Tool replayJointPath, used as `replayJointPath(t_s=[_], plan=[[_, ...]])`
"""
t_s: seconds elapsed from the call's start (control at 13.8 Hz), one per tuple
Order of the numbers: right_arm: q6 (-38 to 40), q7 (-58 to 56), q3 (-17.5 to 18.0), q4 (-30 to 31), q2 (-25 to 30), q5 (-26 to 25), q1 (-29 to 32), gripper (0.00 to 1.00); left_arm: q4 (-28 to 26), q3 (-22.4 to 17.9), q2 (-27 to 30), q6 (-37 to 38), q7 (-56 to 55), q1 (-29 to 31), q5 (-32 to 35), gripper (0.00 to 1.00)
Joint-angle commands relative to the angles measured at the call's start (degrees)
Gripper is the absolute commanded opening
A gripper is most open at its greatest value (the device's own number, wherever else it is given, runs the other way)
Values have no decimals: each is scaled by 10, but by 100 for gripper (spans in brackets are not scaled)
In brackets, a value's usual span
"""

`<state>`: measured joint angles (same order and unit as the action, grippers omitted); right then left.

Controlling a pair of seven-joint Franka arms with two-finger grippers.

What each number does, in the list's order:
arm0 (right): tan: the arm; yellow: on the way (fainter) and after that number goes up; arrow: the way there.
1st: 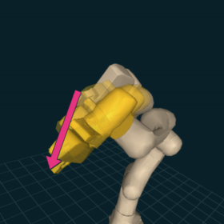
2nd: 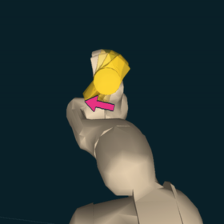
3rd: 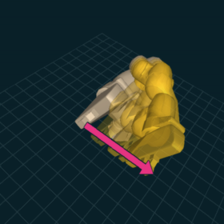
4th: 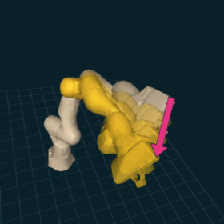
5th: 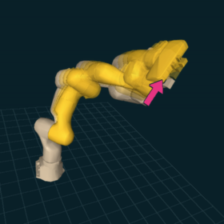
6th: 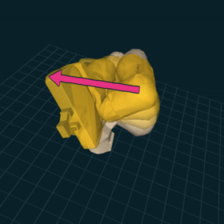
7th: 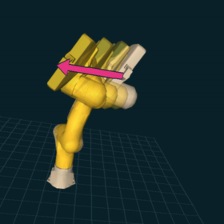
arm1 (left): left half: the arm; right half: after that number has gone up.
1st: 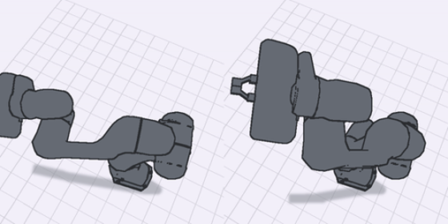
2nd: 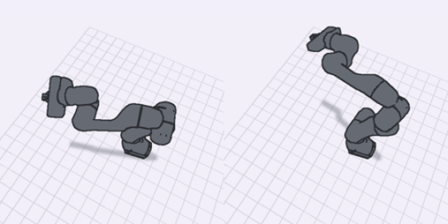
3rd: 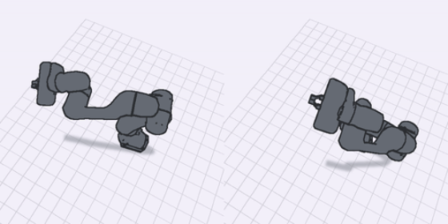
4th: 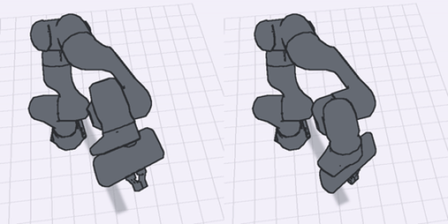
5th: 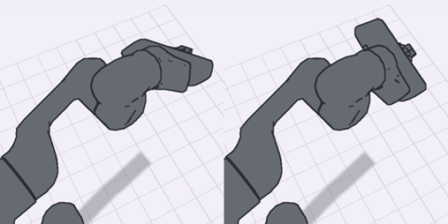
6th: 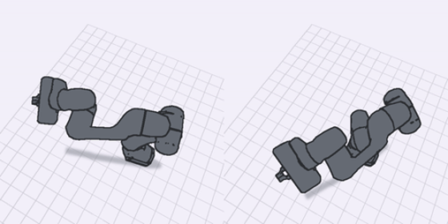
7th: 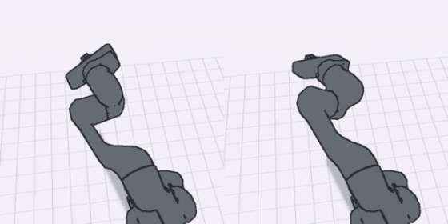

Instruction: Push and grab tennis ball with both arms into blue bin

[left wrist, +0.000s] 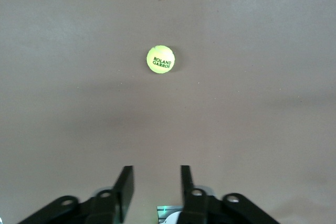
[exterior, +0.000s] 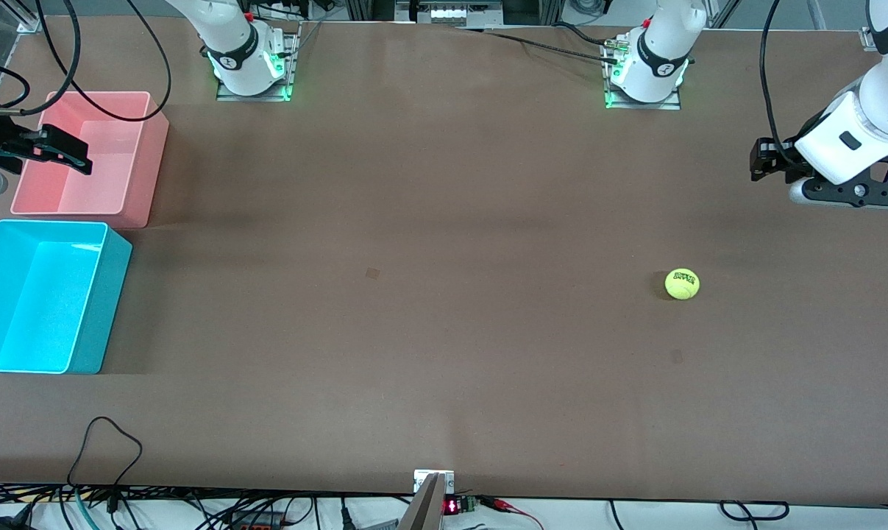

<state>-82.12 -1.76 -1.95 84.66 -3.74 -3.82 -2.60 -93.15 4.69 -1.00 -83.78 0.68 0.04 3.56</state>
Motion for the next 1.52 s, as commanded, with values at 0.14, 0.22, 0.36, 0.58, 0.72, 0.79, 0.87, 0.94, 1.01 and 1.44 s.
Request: replayJointPath(t_s=[0.14, 0.22, 0.36, 0.58, 0.72, 0.79, 0.87, 0.94, 1.01, 1.44], plan=[[-2, 8, 3, 8, 8, -3, 2, 100, 17, 3, -7, 18, 10, 5, 0, 1], [-2, 8, 3, 8, 8, -3, 2, 100, 17, 5, -8, 18, 26, 4, 6, 1], [-2, 8, 3, 8, 8, -3, 2, 100, 17, 2, -9, 15, 103, 5, 9, 0], [-1, 8, 3, 8, 8, -3, 2, 100, 20, 1, -24, 13, 243, 9, 14, 0], [-1, 8, 3, 8, 8, -3, 1, 100, 17, 1, -30, 27, 265, 9, 49, 0], [-1, 8, 3, 8, 8, -3, 1, 100, 17, 1, -40, 39, 284, 10, 52, 0], [-1, 8, 3, 8, 8, -3, 1, 100, 17, 0, -49, 46, 301, 13, 54, 0], [-1, 8, 3, 8, 8, -3, 1, 100, 17, 1, -57, 46, 317, 26, 64, 0], [-1, 8, 4, 8, 8, -2, 1, 100, 16, 1, -70, 42, 350, 30, 75, 0], [-1, 8, 3, 8, 8, -2, 1, 100, -16, 1, -135, -97, 523, 63, 121, 0]])
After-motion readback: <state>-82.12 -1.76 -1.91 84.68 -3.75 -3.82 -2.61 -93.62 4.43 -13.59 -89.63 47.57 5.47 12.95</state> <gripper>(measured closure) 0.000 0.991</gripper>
